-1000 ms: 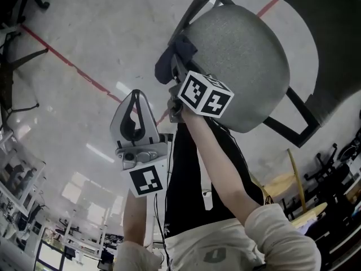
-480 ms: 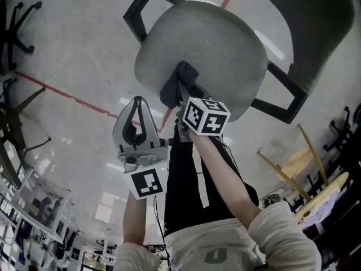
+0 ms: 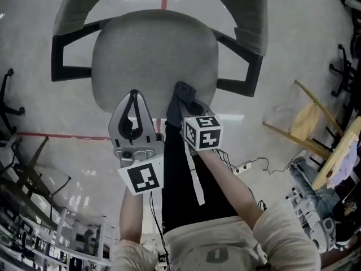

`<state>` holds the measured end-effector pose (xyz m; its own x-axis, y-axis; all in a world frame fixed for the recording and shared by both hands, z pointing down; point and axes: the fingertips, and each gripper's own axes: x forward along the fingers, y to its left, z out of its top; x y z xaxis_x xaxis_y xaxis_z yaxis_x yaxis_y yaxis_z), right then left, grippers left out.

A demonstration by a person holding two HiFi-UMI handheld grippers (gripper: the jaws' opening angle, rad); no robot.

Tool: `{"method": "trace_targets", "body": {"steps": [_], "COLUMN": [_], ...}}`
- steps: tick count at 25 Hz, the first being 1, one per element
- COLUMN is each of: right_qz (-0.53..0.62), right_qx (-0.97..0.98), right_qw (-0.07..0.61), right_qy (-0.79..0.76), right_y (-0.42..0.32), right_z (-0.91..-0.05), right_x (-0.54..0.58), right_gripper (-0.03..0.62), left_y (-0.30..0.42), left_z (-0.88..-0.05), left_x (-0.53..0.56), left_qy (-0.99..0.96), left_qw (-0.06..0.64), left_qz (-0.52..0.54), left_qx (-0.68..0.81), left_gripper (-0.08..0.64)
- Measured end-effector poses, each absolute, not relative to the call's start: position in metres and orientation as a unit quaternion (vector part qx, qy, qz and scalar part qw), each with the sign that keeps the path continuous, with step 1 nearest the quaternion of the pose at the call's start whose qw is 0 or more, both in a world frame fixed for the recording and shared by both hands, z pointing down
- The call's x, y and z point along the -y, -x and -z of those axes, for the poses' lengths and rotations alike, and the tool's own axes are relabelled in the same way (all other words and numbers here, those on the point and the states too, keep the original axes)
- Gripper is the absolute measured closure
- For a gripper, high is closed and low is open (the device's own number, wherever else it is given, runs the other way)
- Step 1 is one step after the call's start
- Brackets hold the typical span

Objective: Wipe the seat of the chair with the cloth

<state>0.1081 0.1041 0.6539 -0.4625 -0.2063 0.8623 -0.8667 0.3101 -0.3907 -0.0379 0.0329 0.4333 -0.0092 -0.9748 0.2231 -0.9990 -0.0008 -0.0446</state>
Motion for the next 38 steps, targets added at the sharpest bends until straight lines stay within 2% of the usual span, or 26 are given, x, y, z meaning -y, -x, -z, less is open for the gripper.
{"method": "trace_targets", "body": {"steps": [10,14,25,30,38], "right_qz": [-0.432,-0.465,-0.502,-0.535,-0.525], "right_qx": [0.701,0.663,0.604,0.593,0.657], "right_qw": [0.395,0.38,0.392,0.35,0.317], "right_qy": [-0.407,-0.447,-0.48,-0.489,-0.439], "right_y": [-0.197,-0.227,-0.259,-0.248,-0.179], "right_z": [-0.655,-0.662,-0.676,-0.658,-0.596], "right_x": [-0.103,-0.105,-0.114,-0.105,-0.083], "right_gripper": [0.535,0.535,0.535,0.536,0.535], "left_y": [-0.016,-0.022,-0.015,0.005,0.037], "left_z": [-0.433,-0.439,-0.444,-0.439,-0.405], "left_x": [0.01,0.015,0.017,0.016,0.013], "left_qy": [-0.759,-0.768,-0.762,-0.749,-0.715], "left_qw": [0.058,0.058,0.073,0.072,0.066], "left_qz": [-0.1,-0.106,-0.093,-0.088,-0.068], "left_qx": [0.641,0.629,0.636,0.653,0.693], "left_gripper": [0.545,0.545,0.545,0.545,0.545]}}
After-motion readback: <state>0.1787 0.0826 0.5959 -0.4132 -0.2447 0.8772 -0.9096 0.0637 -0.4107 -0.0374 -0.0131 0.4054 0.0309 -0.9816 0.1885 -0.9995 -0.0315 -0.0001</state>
